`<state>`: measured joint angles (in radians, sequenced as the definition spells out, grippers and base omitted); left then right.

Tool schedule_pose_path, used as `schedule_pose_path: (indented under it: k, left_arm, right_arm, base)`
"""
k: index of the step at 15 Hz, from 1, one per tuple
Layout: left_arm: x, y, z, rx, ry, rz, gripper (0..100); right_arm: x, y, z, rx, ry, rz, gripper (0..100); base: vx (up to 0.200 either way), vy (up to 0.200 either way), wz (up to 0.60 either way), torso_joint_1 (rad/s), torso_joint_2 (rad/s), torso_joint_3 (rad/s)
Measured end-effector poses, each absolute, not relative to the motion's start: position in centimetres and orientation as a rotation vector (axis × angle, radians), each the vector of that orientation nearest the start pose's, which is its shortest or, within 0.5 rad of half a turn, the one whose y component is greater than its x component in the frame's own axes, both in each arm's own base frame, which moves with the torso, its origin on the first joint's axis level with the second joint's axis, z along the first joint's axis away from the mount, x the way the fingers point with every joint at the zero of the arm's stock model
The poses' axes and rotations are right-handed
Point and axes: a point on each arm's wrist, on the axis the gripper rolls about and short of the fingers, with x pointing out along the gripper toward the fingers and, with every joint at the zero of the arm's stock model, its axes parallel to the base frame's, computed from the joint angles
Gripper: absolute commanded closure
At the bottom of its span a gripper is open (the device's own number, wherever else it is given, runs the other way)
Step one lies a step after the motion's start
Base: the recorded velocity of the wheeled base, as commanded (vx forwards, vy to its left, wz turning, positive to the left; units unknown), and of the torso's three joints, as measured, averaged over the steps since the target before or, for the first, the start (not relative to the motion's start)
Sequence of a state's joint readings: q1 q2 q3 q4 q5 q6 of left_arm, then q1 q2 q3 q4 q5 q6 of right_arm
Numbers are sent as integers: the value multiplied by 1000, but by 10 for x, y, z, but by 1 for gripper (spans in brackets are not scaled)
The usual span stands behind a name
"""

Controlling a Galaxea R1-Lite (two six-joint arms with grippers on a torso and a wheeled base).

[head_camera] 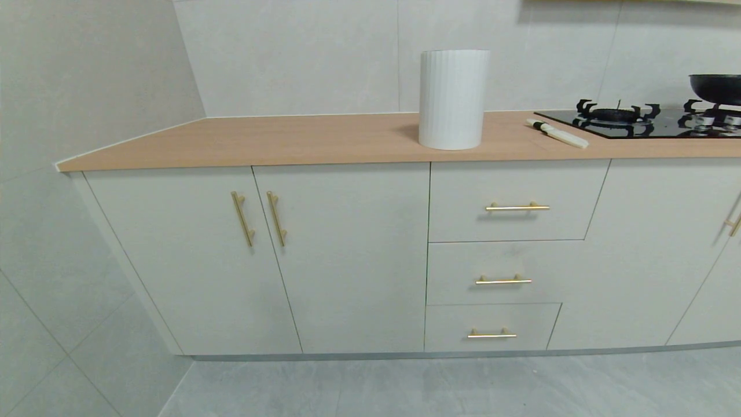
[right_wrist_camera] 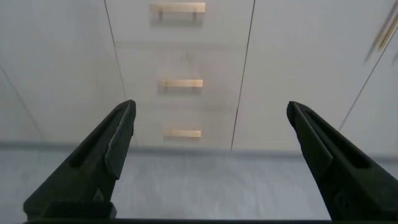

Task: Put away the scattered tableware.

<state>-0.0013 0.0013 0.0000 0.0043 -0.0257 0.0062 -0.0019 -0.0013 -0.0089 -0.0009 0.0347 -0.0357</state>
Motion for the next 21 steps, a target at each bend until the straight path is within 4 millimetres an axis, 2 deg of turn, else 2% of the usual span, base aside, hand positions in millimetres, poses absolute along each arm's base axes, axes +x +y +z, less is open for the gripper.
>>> schedule_pose_path:
  k: [15, 21]
  left_arm:
    - [-23, -1, 75, 11, 6, -27, 0]
    - [-23, -1, 75, 11, 6, -28, 0]
  right_arm:
    - [-23, 1, 76, -12, -3, 34, 0]
    - [-23, 1, 76, -12, -2, 36, 0]
  base:
    - [0, 0, 0, 0, 0, 0]
    - [200, 0, 0, 1, -1, 4]
